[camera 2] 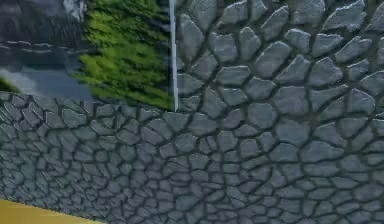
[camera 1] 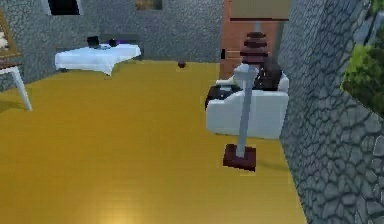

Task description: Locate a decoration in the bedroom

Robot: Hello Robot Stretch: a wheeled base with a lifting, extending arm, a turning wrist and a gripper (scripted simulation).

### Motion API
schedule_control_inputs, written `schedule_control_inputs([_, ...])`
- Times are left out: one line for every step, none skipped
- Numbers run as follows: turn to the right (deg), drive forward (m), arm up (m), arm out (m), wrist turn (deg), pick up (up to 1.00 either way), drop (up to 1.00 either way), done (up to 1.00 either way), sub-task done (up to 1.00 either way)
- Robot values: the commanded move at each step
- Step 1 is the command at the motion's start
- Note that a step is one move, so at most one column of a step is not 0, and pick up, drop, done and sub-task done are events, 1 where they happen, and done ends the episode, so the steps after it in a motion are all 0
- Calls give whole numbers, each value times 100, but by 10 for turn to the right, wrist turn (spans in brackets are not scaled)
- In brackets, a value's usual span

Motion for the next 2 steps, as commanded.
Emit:
schedule_control_inputs([0,100,0,0,0,0,0,0,0])
schedule_control_inputs([0,90,0,0,0,0,0,0,0])
